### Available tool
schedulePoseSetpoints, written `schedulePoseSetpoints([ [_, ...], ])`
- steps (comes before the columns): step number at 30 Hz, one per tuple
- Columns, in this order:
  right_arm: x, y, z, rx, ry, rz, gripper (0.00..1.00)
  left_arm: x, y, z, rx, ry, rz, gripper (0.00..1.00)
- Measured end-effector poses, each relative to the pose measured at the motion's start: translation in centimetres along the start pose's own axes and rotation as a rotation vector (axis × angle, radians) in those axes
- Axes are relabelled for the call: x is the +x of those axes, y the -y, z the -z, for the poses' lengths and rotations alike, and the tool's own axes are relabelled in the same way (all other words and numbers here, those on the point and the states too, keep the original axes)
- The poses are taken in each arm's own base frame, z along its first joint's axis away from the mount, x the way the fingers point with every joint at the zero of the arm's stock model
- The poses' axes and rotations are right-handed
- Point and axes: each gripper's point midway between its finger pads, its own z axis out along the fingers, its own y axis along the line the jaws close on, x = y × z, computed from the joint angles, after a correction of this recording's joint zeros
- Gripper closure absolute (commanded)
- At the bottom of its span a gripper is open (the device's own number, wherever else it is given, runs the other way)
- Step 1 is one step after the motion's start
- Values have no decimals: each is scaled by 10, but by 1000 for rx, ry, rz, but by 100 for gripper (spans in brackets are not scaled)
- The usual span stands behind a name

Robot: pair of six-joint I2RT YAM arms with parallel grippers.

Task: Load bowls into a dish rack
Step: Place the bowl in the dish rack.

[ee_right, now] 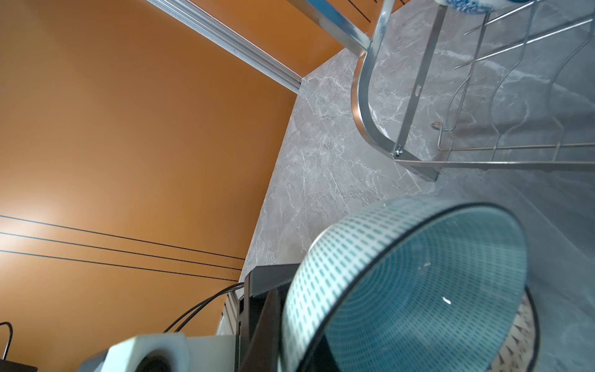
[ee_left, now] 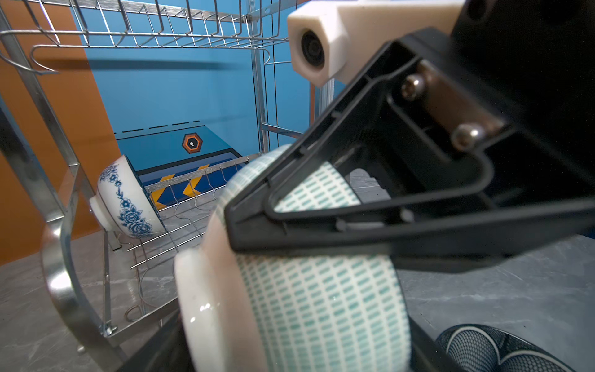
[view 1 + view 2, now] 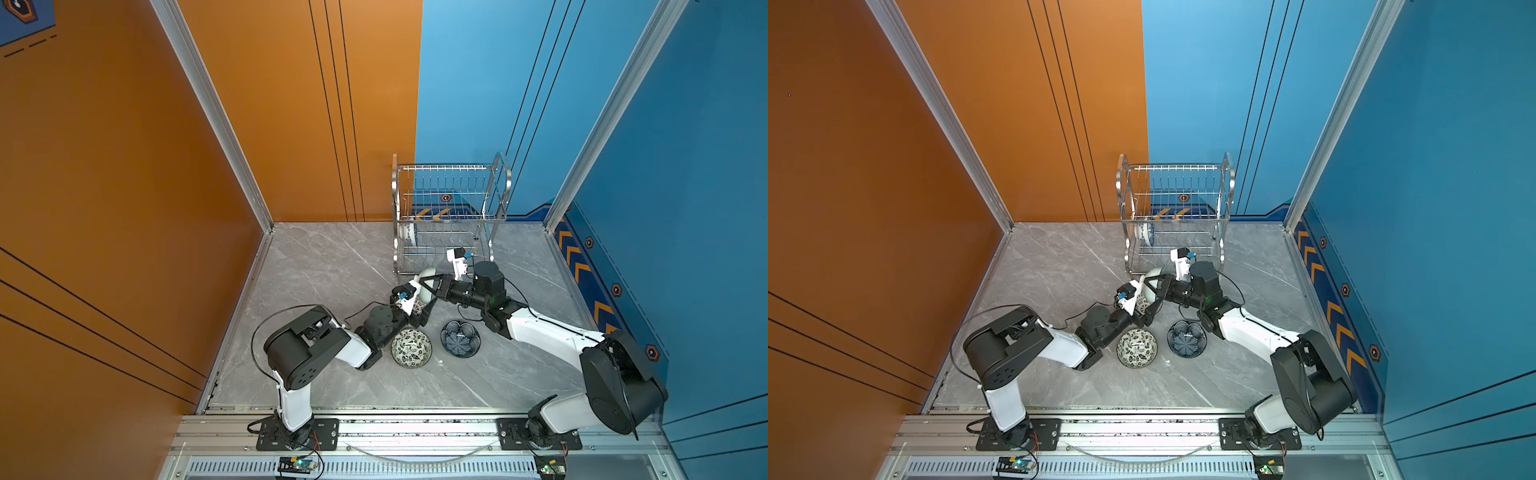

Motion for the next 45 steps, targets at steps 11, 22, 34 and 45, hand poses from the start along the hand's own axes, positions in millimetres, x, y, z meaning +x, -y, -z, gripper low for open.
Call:
schedulePoseSetpoints([
  [11,0,0,-1,-19,27,-21,100,-1,-2,4,-8,-3,-13,31],
  [22,5,7,-5,-26,25,-47,96,8,-3,7,-11,-37,-16,38],
  [34,-1,7,-5,-35,45,-34,76,8,-9,6,-29,-38,-14,43],
  [45,0,9,-4,-33,45,-36,72,8,-14,7,-52,-38,-15,47],
])
